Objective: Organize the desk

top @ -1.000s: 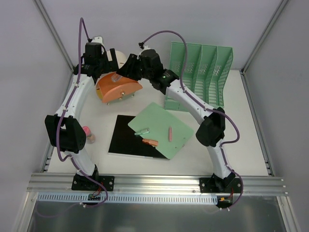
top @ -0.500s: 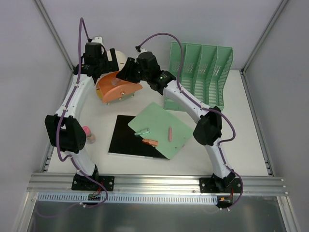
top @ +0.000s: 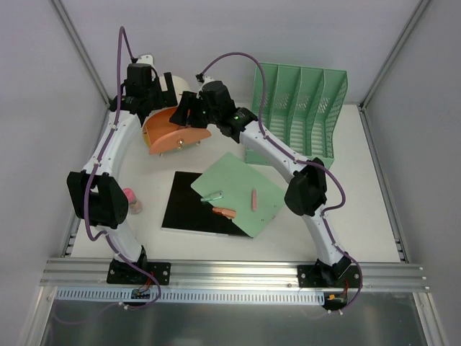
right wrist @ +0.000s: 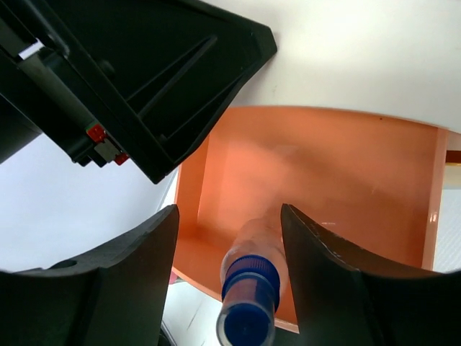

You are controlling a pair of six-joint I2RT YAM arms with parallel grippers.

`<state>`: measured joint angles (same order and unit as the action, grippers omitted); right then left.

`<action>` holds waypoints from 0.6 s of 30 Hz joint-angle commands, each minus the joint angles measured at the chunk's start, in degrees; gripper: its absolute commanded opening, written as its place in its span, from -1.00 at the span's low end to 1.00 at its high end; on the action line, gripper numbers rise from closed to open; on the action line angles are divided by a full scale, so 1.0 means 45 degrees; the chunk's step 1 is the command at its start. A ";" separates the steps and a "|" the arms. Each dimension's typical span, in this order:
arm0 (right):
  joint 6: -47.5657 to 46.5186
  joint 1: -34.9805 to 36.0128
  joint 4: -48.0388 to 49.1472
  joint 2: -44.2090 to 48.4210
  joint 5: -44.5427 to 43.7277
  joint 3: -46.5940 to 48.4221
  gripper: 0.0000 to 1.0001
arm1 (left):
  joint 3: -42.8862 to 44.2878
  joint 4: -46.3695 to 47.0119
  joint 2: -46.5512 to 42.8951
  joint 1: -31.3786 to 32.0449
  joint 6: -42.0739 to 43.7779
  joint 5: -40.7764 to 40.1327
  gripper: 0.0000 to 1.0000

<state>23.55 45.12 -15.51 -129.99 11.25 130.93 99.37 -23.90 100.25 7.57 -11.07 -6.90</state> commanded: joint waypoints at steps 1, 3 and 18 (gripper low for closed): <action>-0.0564 0.0148 -0.0264 0.0098 0.0158 0.0728 0.26 | -0.0208 -0.0431 -0.0304 0.0133 0.0194 0.0009 0.97; -0.0701 0.0148 -0.0401 0.0176 -0.0037 0.0708 0.26 | -0.0208 -0.0412 -0.0305 0.0133 0.0214 0.0009 0.97; -0.2927 0.0343 -0.1749 0.1270 -0.2420 0.0649 0.28 | -0.0227 -0.0412 -0.0343 0.0133 0.0234 -0.0030 0.97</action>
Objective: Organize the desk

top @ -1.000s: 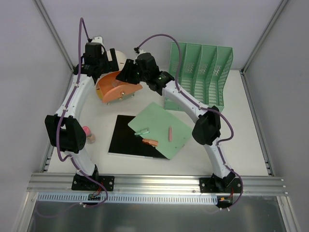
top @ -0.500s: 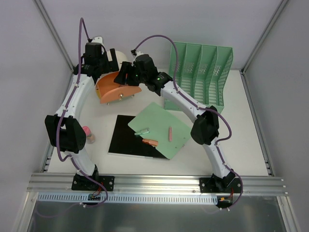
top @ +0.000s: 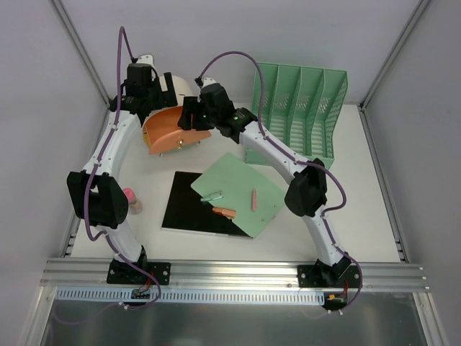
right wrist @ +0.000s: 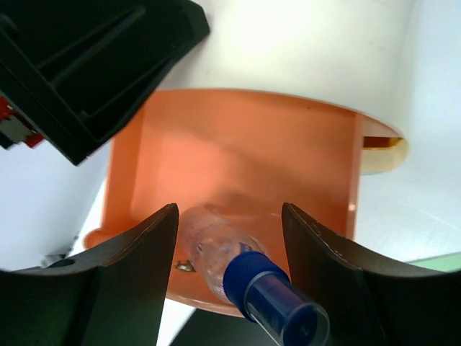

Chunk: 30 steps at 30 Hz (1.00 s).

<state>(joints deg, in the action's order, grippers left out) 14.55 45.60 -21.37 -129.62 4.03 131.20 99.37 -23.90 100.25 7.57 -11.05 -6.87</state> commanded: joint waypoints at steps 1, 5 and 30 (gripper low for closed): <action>-0.1334 0.0275 -0.0583 0.1246 -0.1205 0.0572 0.27 | -0.0208 -0.0431 -0.0343 0.0133 0.0248 -0.0016 0.97; -0.2547 0.0568 -0.0896 0.1402 -0.2514 0.0591 0.29 | -0.0208 -0.0431 -0.0363 0.0133 0.0248 -0.0035 0.97; -0.4912 0.1174 -0.1249 0.1520 -0.5018 0.0611 0.33 | -0.0188 -0.0431 -0.0383 0.0133 0.0326 -0.0132 0.97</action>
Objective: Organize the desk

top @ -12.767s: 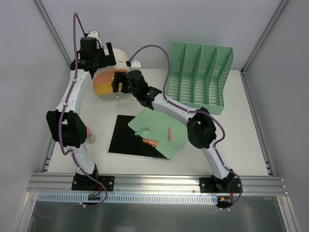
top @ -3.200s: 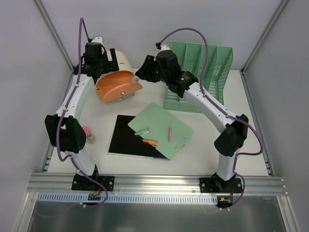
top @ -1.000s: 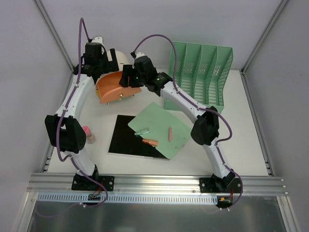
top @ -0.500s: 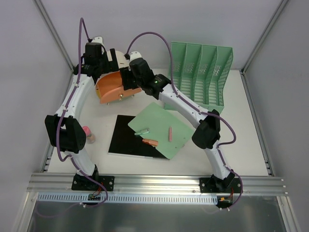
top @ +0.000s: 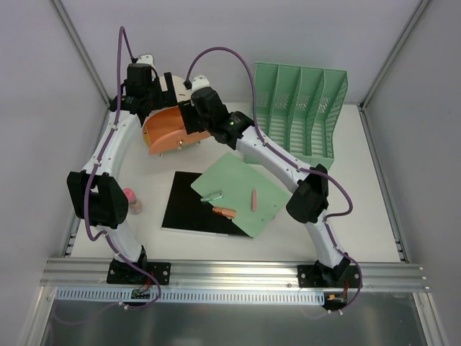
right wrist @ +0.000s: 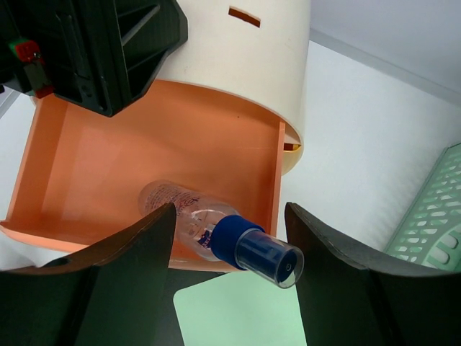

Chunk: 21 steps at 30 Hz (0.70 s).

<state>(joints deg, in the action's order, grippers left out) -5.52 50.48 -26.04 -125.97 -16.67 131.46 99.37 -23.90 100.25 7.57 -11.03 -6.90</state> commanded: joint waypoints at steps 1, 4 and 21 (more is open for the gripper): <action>-0.0337 0.0091 -0.0170 0.0593 -0.0302 0.0572 0.33 | -0.0150 -0.0450 -0.0383 0.0133 0.0321 -0.0128 0.97; -0.0277 0.0169 -0.0189 0.0261 0.0109 0.0942 0.36 | -0.0169 -0.0450 -0.0383 0.0133 0.0321 -0.0108 0.97; 0.1949 0.0208 0.1725 -0.0756 0.5051 0.0709 0.40 | -0.0208 -0.0431 -0.0324 0.0133 0.0341 -0.0089 0.98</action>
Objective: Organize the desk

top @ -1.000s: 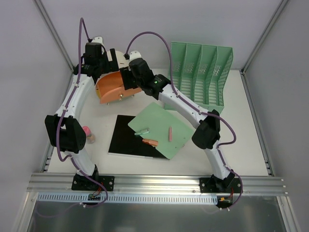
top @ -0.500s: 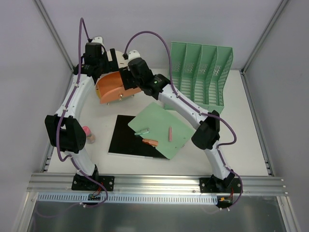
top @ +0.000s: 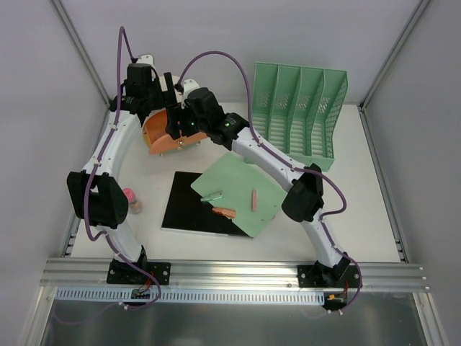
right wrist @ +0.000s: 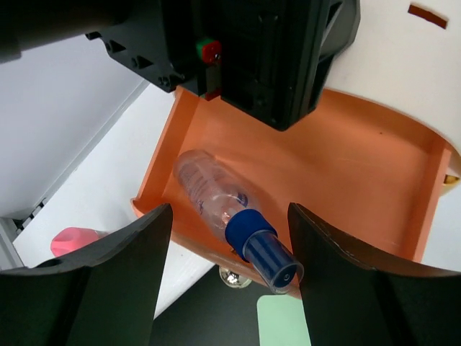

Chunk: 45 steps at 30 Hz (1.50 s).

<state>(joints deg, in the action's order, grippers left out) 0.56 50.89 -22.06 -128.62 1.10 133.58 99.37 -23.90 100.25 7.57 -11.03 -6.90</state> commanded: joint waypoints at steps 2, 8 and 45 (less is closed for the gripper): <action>0.0521 0.0116 0.0705 -0.0207 0.0733 0.0180 0.39 | -0.0208 -0.0450 -0.0343 0.0133 0.0341 -0.0108 0.97; -0.0472 0.0116 0.0215 0.0201 -0.1473 -0.0035 0.40 | -0.0208 -0.0431 -0.0343 0.0133 0.0361 -0.0128 0.97; -0.1218 0.2049 0.6715 0.6707 -0.4307 -1.0560 0.51 | -0.0286 -0.0412 -0.0265 0.0153 0.0341 -0.0284 0.97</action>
<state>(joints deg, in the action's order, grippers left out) -6.22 59.13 -1.98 -99.39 -15.38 89.03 99.37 -23.92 100.25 7.57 -10.87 -6.96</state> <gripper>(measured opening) 0.756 0.985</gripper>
